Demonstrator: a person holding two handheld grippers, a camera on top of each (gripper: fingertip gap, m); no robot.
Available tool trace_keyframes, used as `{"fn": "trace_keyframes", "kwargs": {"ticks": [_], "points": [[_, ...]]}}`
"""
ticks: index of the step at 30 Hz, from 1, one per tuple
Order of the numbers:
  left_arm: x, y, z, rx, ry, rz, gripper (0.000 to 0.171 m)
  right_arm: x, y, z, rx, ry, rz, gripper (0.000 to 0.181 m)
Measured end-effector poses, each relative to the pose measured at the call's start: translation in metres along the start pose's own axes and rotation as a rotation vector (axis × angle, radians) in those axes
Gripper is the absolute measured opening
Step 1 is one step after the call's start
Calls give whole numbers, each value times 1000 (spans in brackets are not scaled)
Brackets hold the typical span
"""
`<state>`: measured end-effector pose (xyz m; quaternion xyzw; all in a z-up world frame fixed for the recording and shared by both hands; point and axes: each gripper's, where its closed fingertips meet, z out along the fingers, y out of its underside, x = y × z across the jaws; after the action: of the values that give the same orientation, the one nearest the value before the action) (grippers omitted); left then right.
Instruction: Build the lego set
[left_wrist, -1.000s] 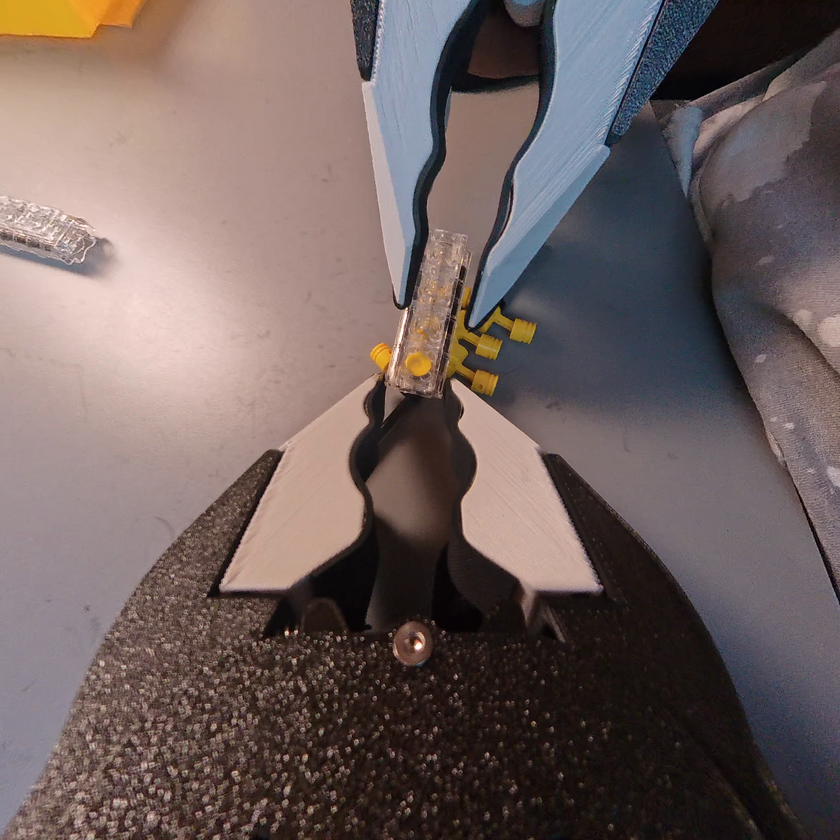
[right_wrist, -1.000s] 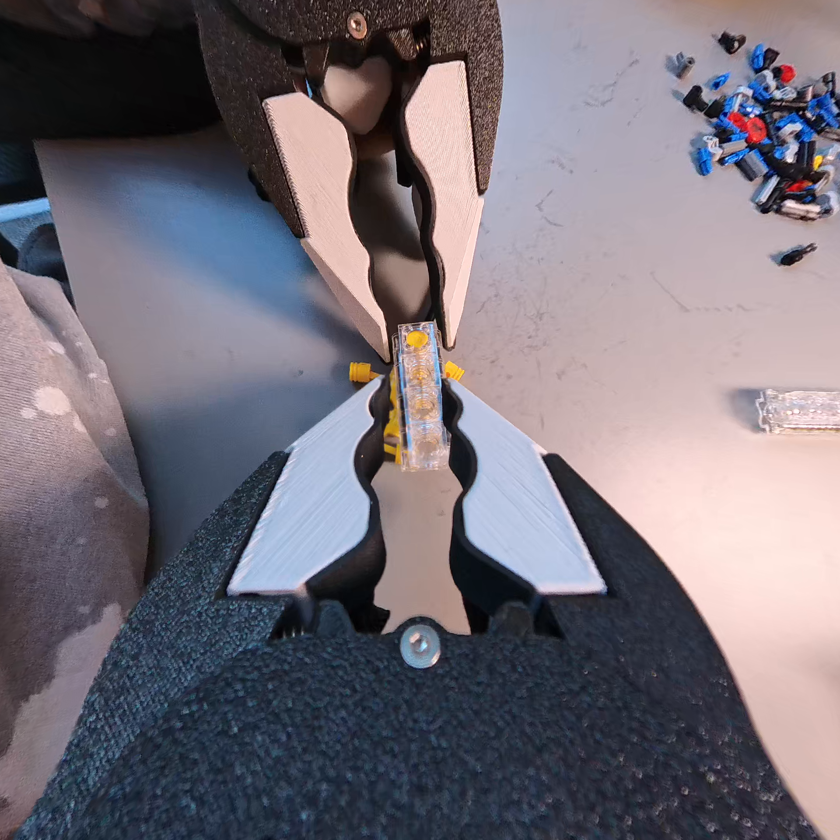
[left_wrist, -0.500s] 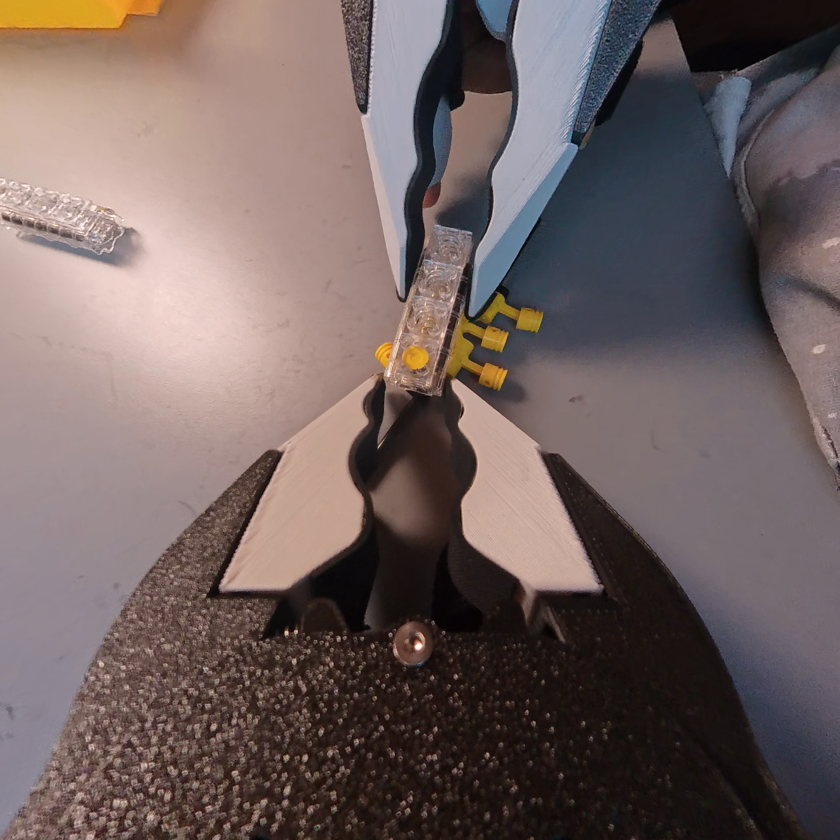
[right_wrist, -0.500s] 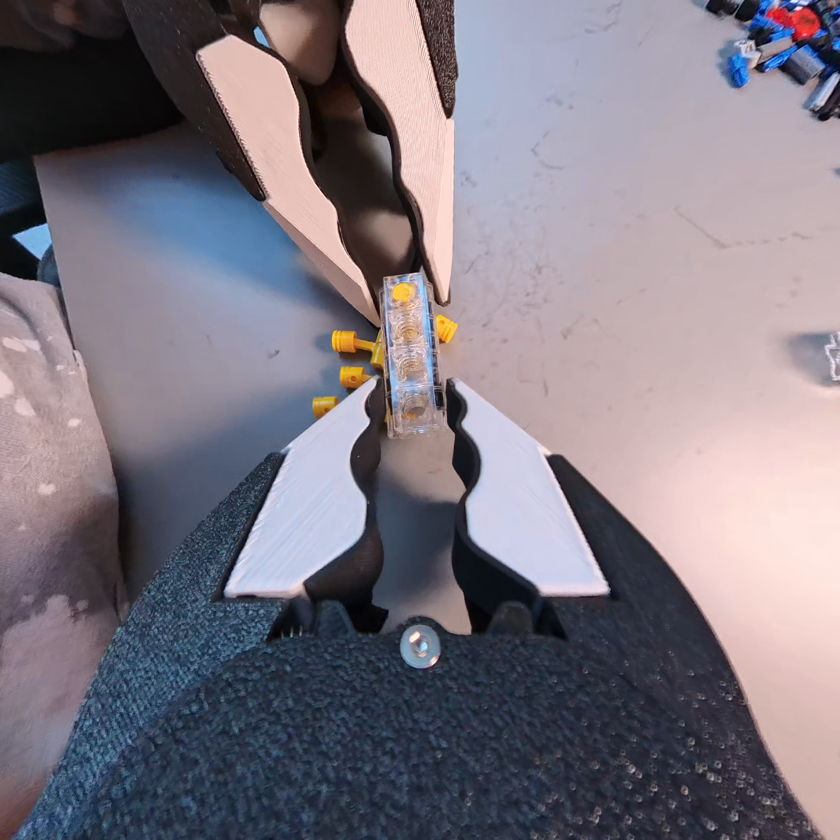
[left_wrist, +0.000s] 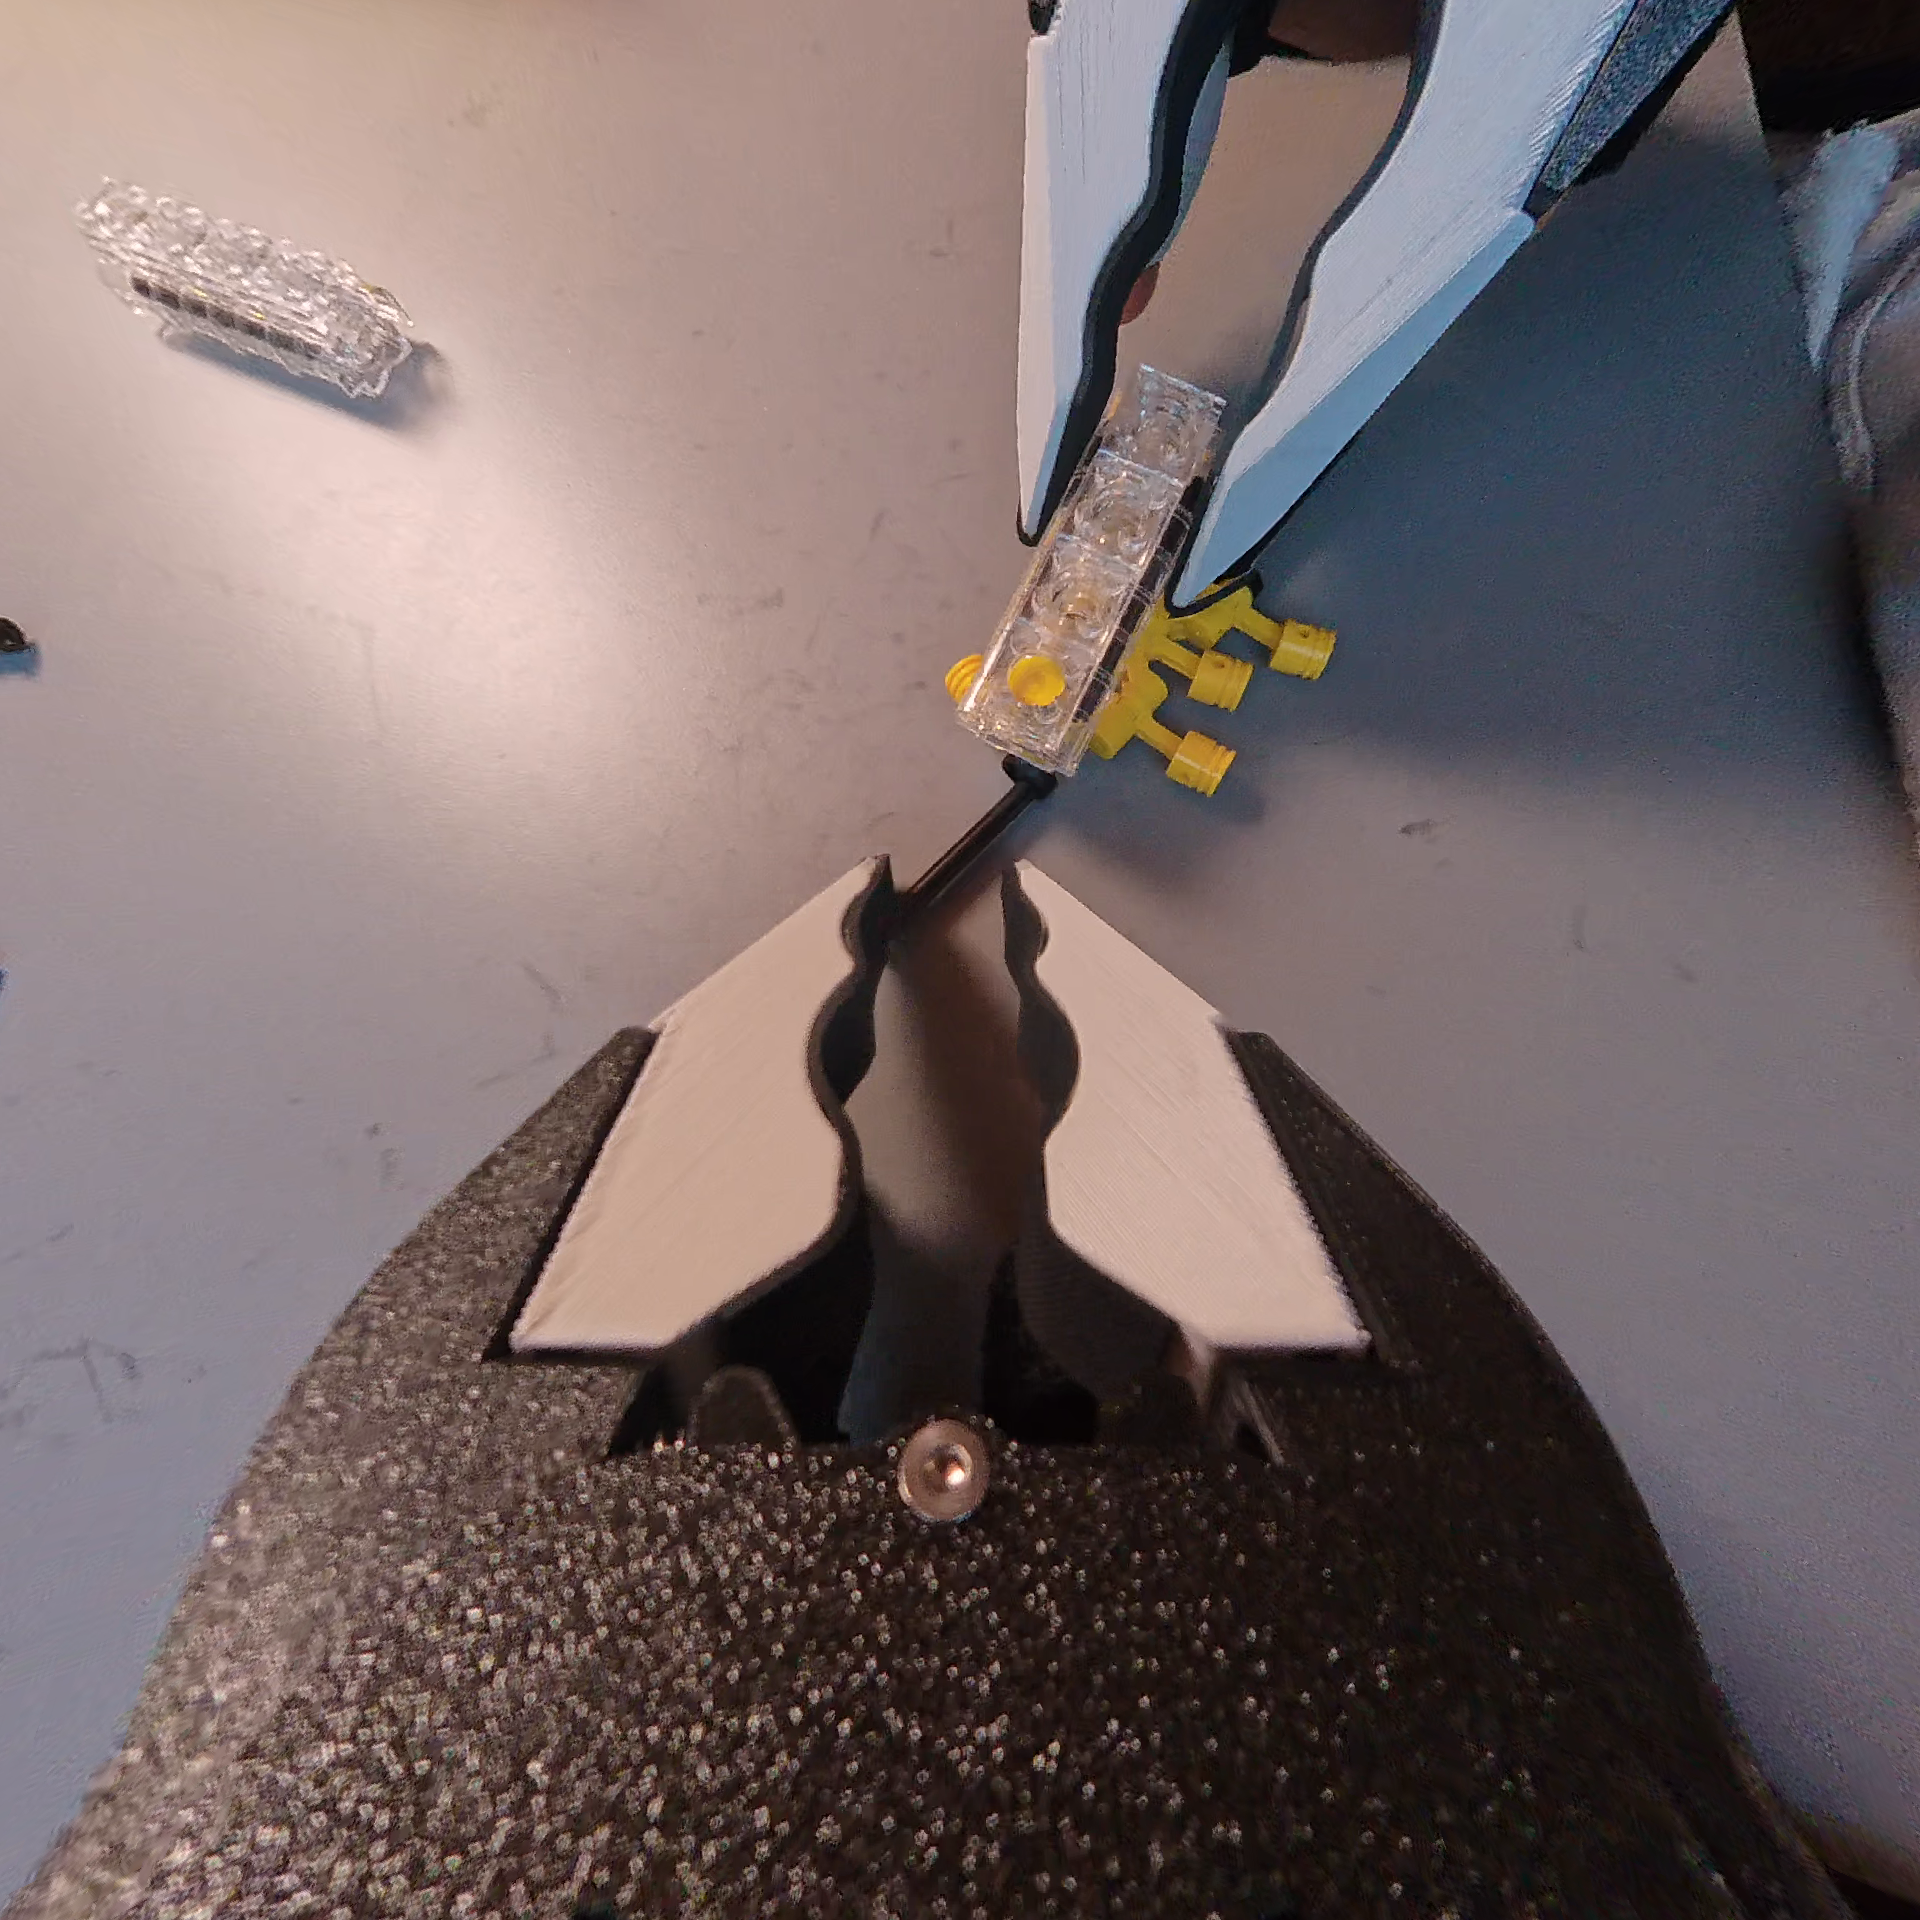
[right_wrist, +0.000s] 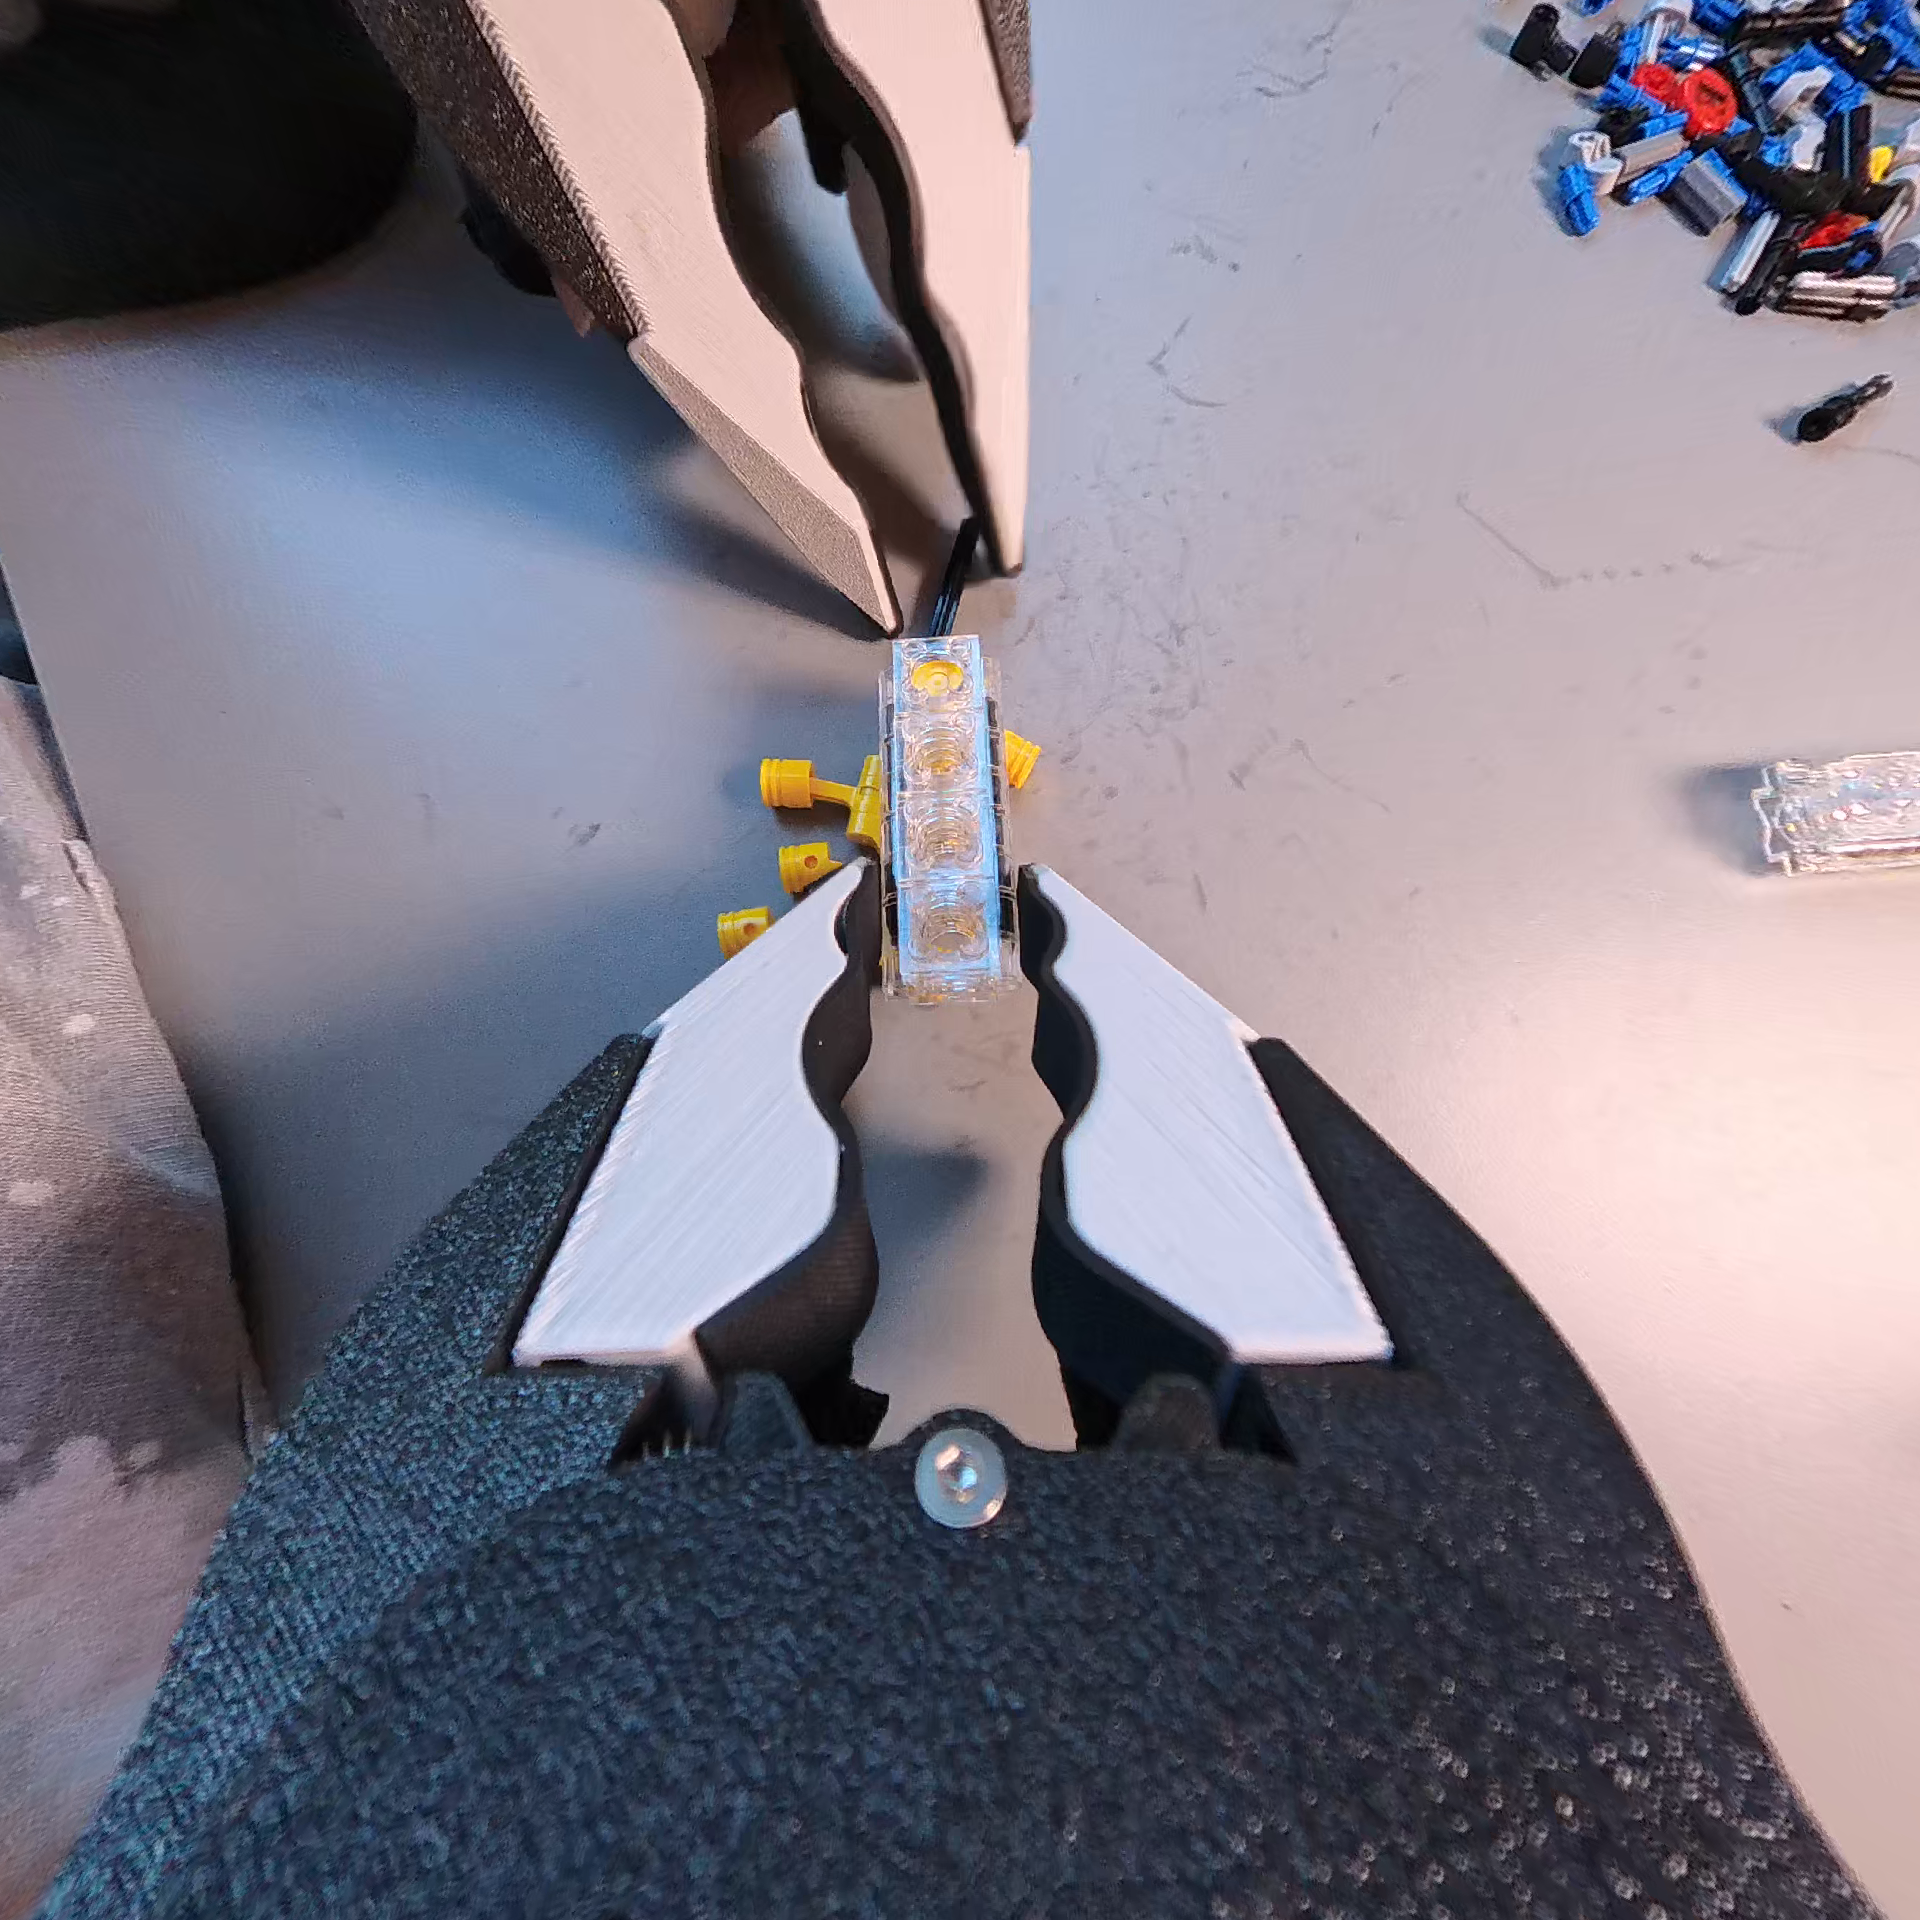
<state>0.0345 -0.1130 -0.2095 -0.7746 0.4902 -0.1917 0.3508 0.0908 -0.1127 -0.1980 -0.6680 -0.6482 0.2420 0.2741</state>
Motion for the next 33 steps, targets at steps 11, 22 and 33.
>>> {"fn": "trace_keyframes", "kwargs": {"ticks": [11, 22, 33], "points": [[9, 0, 0, -52, 23, -93, 10, 8, 2, -3, -11, -15, -109, 25], [15, -33, 8, 100, 3, 38, 30, 11, 5, -3, -6, -57, -202, 25], [18, -37, 21, 84, 19, 73, 25, 12, 5, -7, 16, -72, -222, 27]]}}
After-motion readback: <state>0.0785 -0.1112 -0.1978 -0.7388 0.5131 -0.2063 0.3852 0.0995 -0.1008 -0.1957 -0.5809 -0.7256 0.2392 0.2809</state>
